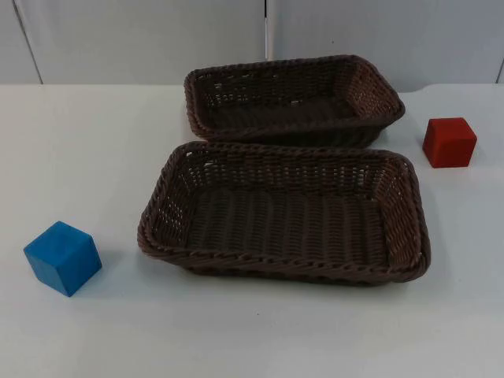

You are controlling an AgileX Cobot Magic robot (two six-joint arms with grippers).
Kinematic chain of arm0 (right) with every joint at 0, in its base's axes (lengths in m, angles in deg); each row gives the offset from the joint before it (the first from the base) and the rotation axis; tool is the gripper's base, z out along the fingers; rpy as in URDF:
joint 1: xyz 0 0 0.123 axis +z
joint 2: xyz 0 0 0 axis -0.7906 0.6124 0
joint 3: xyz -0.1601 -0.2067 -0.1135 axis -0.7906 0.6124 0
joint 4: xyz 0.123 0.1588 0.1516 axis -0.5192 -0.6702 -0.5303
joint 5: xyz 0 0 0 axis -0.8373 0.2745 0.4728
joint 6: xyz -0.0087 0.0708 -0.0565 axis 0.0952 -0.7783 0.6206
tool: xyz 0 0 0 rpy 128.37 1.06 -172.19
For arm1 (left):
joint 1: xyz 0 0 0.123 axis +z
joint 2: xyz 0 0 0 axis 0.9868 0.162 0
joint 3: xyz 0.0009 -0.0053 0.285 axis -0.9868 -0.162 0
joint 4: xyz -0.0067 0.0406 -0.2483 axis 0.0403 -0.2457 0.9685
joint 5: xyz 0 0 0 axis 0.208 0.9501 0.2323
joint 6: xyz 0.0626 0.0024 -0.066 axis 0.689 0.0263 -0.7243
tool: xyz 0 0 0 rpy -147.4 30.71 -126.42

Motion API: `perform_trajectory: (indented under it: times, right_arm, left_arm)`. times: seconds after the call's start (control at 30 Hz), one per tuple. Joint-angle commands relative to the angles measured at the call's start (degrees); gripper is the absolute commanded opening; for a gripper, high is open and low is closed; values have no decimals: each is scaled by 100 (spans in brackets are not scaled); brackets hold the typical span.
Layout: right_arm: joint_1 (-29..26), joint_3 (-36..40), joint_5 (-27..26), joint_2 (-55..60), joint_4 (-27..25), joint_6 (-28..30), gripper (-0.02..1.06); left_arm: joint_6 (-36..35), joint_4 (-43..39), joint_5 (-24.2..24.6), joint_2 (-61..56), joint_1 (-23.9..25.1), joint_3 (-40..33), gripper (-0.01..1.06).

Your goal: Pick up one cube with the left hand and place it into the upper basket. Pick up one cube with the right hand and place it into the lower basket.

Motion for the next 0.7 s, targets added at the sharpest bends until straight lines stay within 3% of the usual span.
perform_trajectory:
  times: [0.0, 0.67]
  right_arm:
    - [-37, 36, -34, -21, 4, -3, 105]
    - [-37, 36, -34, -21, 4, -3, 105]
  left_arm:
    - [-33, 108, -8, -23, 16, -19, 105]
    - [-33, 299, -112, 636, 16, 344, 105]
